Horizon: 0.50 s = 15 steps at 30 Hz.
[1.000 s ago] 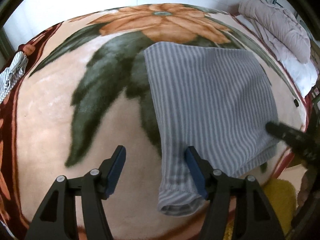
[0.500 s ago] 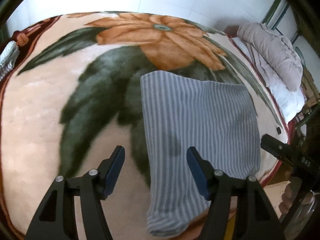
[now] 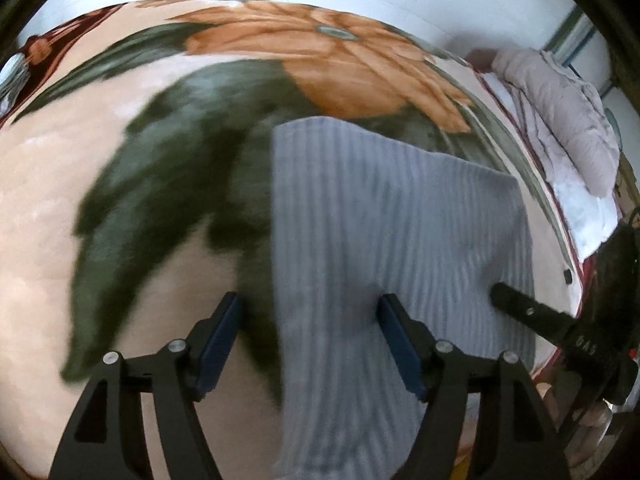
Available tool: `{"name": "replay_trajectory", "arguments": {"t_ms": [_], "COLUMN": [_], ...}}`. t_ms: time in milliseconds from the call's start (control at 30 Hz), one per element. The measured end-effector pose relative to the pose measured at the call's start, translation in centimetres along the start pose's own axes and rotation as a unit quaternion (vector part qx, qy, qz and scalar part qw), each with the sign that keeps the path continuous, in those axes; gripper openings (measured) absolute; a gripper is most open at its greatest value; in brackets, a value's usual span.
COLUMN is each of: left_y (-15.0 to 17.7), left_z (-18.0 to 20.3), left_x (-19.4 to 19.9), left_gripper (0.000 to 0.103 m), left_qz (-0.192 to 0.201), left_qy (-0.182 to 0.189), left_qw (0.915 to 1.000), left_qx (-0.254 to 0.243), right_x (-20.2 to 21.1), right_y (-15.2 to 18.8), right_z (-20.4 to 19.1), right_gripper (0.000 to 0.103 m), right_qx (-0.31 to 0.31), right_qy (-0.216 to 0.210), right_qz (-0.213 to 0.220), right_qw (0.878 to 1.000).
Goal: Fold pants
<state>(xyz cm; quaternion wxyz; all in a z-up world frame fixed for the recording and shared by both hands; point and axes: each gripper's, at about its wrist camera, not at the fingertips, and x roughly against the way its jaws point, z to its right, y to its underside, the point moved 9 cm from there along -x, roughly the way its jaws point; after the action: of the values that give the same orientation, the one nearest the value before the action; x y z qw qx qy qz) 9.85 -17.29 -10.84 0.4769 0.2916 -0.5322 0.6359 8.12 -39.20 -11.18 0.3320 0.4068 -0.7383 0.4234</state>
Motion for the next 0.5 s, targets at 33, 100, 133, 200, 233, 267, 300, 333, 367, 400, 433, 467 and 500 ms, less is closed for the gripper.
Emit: {"name": "replay_trajectory", "arguments": {"t_ms": [33,100,133,200,233,267,300,333,367,400,433,467,500], "left_y": [0.1,0.2,0.2,0.0,0.0,-0.1,-0.1,-0.1,-0.2,-0.3,-0.3,-0.4,-0.4], "left_z": [0.5,1.2,1.5,1.8,1.9,2.0,2.1,2.2,2.2,2.2,2.3,2.5,2.6], "left_x": [-0.1,-0.3,-0.3,-0.1,0.1,0.3,0.6,0.9,1.1,1.5,1.9,2.1,2.6], "left_gripper": [0.067,0.057,0.05,0.037,0.03,0.028,0.026,0.024,0.024,0.023,0.023,0.023,0.022], "left_qz": [-0.003,-0.003,-0.002,0.003,0.006,0.009,0.013,0.018,0.021,0.024,0.027,0.029,0.032], "left_qy": [0.005,0.005,0.001,-0.001,-0.002,-0.003,-0.005,-0.006,-0.007,-0.009,-0.01,-0.01,-0.008], "left_qw": [1.0,0.9999,0.9998,0.9997,0.9996,0.9996,0.9995,0.9993,0.9992,0.9991,0.9989,0.9988,0.9987], "left_qx": [-0.005,-0.014,-0.021,-0.026,-0.026,-0.028,-0.029,-0.031,-0.033,-0.034,-0.036,-0.037,-0.038], "right_x": [0.1,0.3,0.5,1.0,1.3,1.6,1.9,2.3,2.5,2.9,3.3,3.6,4.0], "right_y": [0.1,0.0,0.0,-0.1,-0.1,-0.1,0.0,-0.1,-0.1,-0.1,-0.1,-0.1,-0.1], "right_z": [-0.1,-0.3,-0.4,-0.6,-1.1,-1.4,-1.7,-2.0,-2.2,-2.5,-2.7,-2.9,-3.2], "right_gripper": [0.074,0.064,0.056,0.046,0.038,0.033,0.031,0.029,0.028,0.028,0.027,0.027,0.027], "right_qx": [0.005,0.008,0.008,0.013,0.019,0.024,0.028,0.029,0.029,0.029,0.027,0.025,0.026], "right_qy": [0.004,0.0,-0.003,-0.005,-0.008,-0.01,-0.014,-0.018,-0.022,-0.027,-0.031,-0.035,-0.039], "right_qz": [0.004,0.008,0.01,0.02,0.026,0.031,0.035,0.04,0.042,0.046,0.049,0.051,0.054], "right_qw": [1.0,1.0,1.0,1.0,0.999,0.999,0.999,0.999,0.998,0.998,0.998,0.998,0.997]}}
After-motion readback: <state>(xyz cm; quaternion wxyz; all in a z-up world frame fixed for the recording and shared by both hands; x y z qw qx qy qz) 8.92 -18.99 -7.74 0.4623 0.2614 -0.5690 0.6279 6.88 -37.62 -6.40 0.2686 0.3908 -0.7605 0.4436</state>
